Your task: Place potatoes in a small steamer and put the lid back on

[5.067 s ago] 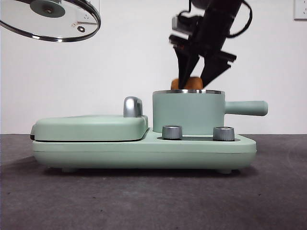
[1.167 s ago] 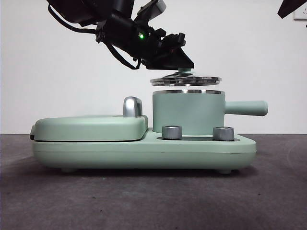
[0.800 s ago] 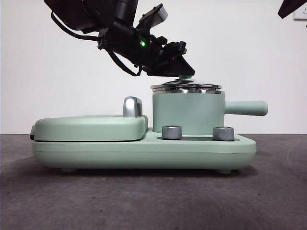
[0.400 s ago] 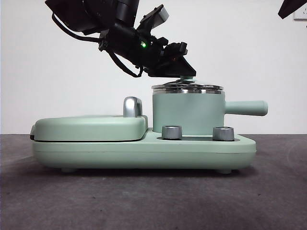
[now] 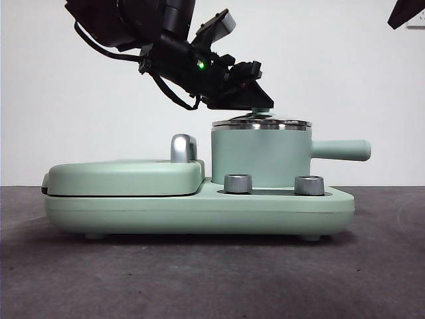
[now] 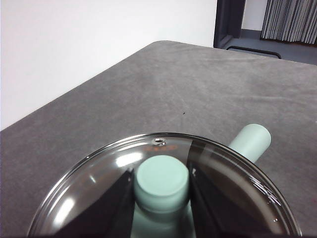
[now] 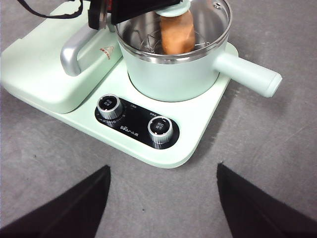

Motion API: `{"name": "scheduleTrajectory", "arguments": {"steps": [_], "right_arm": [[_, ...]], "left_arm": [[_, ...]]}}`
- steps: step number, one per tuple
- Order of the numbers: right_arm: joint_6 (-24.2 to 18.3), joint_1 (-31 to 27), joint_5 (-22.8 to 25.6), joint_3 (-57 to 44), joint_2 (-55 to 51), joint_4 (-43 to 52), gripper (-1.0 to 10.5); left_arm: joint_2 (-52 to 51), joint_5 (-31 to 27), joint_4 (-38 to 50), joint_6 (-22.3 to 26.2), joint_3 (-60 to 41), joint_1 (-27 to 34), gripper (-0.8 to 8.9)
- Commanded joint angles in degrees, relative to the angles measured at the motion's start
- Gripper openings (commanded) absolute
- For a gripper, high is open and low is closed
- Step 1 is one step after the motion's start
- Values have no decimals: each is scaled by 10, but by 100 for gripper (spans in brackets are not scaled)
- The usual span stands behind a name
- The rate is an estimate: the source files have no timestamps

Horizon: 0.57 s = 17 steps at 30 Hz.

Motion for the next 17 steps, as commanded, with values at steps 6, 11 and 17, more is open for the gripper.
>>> {"name": "scheduleTrajectory", "arguments": {"steps": [6, 11, 17], "right_arm": [[6, 3, 2, 3, 2, 4, 330], [6, 3, 1, 3, 2, 4, 330], [6, 3, 1, 3, 2, 0, 330]], "left_arm": [[13, 4, 11, 6, 22, -5, 18], [12, 4, 11, -7, 22, -3, 181], [4, 7, 11, -48, 22, 1, 223]]}}
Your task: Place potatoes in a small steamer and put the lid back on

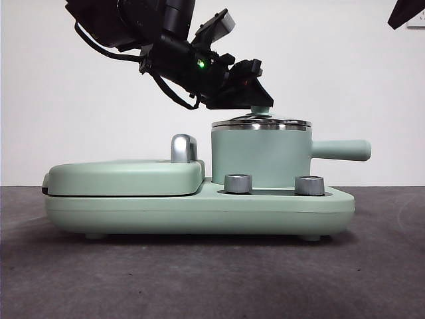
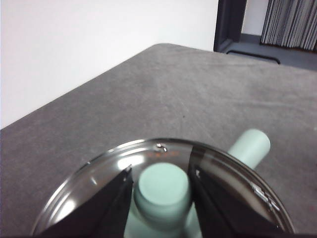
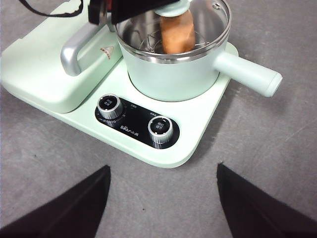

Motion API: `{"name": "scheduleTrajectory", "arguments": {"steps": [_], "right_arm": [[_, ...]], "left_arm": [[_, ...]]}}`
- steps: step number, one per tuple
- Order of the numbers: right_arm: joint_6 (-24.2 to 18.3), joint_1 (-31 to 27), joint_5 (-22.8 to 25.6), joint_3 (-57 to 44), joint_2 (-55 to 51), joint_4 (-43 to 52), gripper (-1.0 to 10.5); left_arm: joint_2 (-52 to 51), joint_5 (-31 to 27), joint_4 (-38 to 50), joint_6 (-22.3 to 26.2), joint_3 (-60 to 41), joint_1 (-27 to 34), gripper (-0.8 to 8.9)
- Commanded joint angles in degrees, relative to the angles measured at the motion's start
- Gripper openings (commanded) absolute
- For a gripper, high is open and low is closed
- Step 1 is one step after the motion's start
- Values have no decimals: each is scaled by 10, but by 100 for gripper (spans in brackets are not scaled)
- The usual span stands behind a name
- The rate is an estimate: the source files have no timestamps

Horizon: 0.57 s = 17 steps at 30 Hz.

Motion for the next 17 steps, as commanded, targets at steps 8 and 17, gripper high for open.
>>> {"name": "scheduleTrajectory", "arguments": {"steps": [8, 17], "right_arm": [[6, 3, 1, 3, 2, 1, 330], [6, 3, 1, 3, 2, 1, 330]], "left_arm": [[-45, 33, -58, -79, 17, 15, 312], [-146, 71, -249, -139, 14, 90, 310]]}}
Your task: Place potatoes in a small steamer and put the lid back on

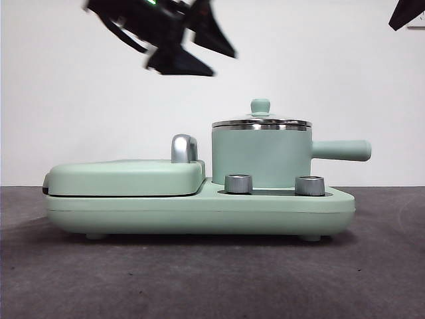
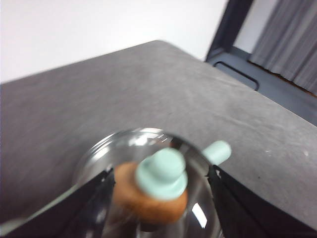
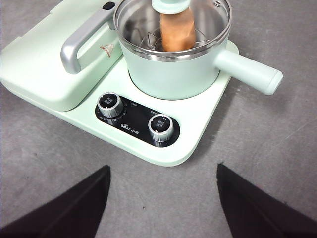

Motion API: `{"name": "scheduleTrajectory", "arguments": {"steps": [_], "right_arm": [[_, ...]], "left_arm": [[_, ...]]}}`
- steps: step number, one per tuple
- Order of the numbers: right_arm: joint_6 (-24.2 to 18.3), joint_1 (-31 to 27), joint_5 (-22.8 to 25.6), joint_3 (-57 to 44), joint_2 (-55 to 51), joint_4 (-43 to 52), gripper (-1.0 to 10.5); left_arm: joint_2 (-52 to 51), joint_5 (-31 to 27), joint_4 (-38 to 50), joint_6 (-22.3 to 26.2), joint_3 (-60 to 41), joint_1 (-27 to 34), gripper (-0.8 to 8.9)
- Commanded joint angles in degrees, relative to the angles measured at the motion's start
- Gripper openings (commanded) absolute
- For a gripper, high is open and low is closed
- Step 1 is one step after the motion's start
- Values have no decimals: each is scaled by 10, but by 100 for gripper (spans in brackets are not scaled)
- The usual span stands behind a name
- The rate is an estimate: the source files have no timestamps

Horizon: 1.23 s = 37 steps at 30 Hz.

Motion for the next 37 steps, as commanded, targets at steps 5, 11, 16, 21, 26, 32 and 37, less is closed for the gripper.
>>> {"name": "scheduleTrajectory", "arguments": {"steps": [5, 11, 16, 21, 26, 32, 37], "right_arm": [[7, 3, 0, 3, 2, 3, 330], [7, 3, 0, 3, 2, -4, 330], [6, 3, 0, 3, 2, -16, 330], [6, 3, 0, 3, 2, -24, 330], [6, 3, -1, 3, 2, -25, 330], [6, 3, -1, 3, 2, -31, 331], [6, 3, -1, 3, 1, -33, 19]], "left_arm": [[-81, 2, -96, -14, -30, 73, 310], [-212, 1, -96, -32, -149, 135, 310], [-340, 1, -101, -61, -264, 180, 310], [-449, 1, -150, -70, -334, 210, 310], [-523, 0, -218, -70, -357, 224, 310], [-560, 1, -275, -67, -357, 225, 312], [-573, 7, -293, -52, -357, 225, -32]]}}
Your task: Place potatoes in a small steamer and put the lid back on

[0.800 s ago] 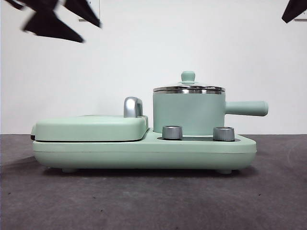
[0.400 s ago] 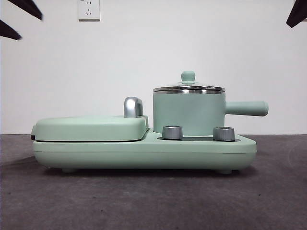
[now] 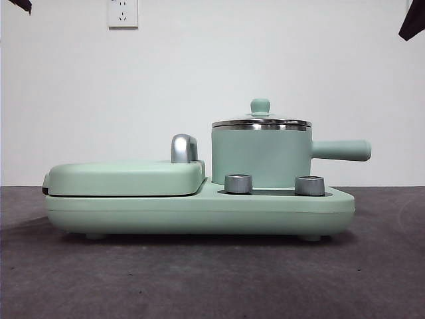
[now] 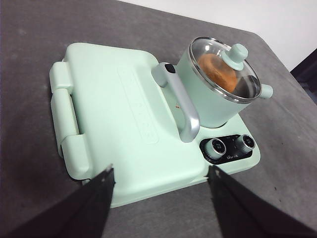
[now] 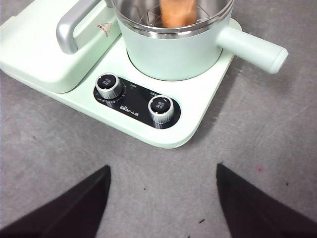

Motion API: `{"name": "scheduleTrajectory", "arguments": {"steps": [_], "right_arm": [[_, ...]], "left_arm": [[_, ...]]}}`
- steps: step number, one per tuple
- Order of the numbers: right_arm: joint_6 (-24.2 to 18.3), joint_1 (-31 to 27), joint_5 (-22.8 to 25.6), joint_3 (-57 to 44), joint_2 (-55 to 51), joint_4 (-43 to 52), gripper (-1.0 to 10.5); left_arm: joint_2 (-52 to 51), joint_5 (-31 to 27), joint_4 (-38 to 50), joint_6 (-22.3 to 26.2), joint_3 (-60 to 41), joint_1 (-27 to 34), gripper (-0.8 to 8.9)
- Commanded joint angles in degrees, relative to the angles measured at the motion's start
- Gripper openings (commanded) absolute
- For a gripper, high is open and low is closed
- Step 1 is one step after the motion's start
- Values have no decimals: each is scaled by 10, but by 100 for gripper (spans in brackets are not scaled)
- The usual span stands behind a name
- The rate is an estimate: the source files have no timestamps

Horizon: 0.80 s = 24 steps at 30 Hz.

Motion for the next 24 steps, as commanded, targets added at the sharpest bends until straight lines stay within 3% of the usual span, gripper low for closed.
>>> {"name": "scheduleTrajectory", "arguments": {"steps": [1, 20, 22, 24], "right_arm": [[1, 3, 0, 3, 1, 3, 15], [5, 3, -13, 3, -2, 12, 12], [5, 3, -13, 3, -2, 12, 12], [5, 3, -13, 3, -2, 12, 12]], "left_arm": [[-2, 7, -1, 15, 2, 1, 19], [-17, 7, -15, 25, 2, 0, 6], [-38, -1, -9, 95, -4, 2, 6], [-77, -9, 17, 131, -35, 3, 6]]}}
